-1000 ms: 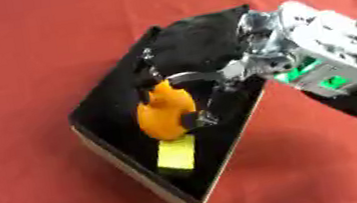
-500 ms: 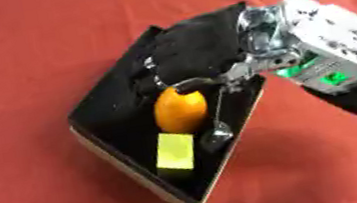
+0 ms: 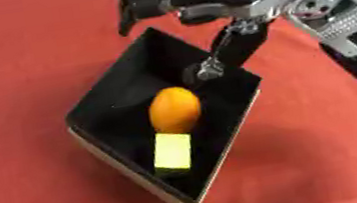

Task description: Pick up objects on the table and place them in the box.

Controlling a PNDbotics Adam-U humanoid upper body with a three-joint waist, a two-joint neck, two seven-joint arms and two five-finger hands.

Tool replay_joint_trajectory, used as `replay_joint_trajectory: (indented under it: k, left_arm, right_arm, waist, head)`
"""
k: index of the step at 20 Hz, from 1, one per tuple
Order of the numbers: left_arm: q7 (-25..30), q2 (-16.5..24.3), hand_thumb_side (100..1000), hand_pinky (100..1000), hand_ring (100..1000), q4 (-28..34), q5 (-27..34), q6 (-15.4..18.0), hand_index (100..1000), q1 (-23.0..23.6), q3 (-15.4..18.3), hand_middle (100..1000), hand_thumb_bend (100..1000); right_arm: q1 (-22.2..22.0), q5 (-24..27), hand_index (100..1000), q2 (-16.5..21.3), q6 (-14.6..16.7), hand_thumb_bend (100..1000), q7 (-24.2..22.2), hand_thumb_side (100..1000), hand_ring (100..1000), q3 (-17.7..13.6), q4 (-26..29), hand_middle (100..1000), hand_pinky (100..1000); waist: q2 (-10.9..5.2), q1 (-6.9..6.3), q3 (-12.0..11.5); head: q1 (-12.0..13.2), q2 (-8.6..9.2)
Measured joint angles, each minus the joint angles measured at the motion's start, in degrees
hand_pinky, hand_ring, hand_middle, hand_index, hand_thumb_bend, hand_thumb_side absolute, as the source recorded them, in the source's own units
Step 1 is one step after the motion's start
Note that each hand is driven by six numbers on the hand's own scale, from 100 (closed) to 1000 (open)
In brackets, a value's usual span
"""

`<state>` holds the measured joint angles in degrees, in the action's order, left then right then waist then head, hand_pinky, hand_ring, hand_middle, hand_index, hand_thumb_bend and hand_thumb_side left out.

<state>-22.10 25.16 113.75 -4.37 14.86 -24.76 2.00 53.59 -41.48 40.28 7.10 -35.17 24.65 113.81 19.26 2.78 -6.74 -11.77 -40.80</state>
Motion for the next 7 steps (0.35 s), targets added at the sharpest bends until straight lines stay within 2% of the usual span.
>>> replay_joint_trajectory:
  k: [1, 2, 7]
  left_arm:
    - [0.0, 0.0, 711, 552, 805, 0.0, 0.0, 0.0, 804, 0.0, 0.0, 709, 102]
    - [-0.1, 0.0, 710, 552, 805, 0.0, -0.1, 0.0, 804, 0.0, 0.0, 709, 102]
    - [-0.4, 0.0, 709, 552, 804, 0.0, -0.2, 0.0, 804, 0.1, 0.1, 709, 100]
  right_arm:
    - [-0.4, 0.4, 778, 0.5, 0.0, 397, 1.1, 100, 764, -0.9, 0.0, 673, 775]
    - [-0.9, 0.8, 775, 1.0, -0.1, 445, 2.0, 100, 760, -1.7, 0.0, 670, 773]
    - [-4.2, 2.4, 712, 4.6, 0.2, 419, 5.3, 100, 697, -6.0, 0.0, 606, 736]
  waist:
    - [-0.09, -0.03, 0.0]
    - [-0.18, -0.10, 0.0]
    - [-0.30, -0.34, 0.1]
  head:
    - [0.1, 0.00]
    - [0.1, 0.00]
    - [0.2, 0.00]
